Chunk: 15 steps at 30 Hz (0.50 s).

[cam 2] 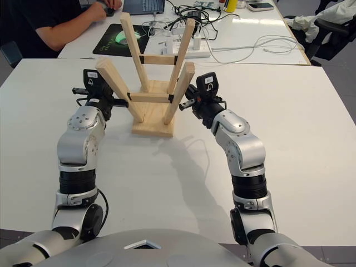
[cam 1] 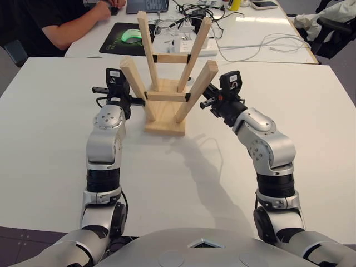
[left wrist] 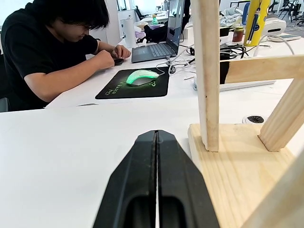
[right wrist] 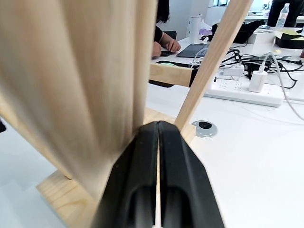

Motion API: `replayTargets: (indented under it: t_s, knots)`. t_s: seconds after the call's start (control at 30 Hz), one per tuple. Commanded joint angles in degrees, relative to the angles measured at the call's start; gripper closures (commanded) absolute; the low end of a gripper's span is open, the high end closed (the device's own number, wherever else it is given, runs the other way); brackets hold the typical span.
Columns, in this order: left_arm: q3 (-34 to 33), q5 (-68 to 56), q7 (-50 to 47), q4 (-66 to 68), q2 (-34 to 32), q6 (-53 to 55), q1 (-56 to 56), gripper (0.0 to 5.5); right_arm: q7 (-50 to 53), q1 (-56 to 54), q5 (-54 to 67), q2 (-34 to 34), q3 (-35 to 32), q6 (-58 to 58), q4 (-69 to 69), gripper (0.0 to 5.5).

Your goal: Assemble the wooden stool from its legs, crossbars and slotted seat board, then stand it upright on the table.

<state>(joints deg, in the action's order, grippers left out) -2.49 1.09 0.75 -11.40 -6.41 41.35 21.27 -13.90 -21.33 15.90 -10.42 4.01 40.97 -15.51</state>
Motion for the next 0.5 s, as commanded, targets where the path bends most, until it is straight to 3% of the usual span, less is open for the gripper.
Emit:
replayTargets:
  t_s: [0.03, 0.23, 0.33, 0.5]
  knots:
    - [1.1, -0.7, 1.9, -6.0, -0.8, 2.3, -7.7, 5.5, 2.0, 0.7, -3.4, -1.4, -0.1, -1.1, -0.3, 5.48]
    - [-7.7, -0.8, 2.2, -14.8, -4.8, 1.6, -19.3, 5.5, 4.2, 3.3, -6.1, -2.5, -1.5, -0.3, -4.8, 5.48]
    - [-11.1, -2.4, 1.1, -24.7, -2.5, 3.2, -22.7, 5.5, 6.4, 6.9, -4.4, 0.3, -4.8, 0.9, -10.1, 5.48]
    - [-10.7, -2.2, -3.4, -36.1, 1.6, 4.9, -20.8, 5.5, 14.7, 7.0, -7.9, 2.7, -11.7, -2.0, -13.2, 5.48]
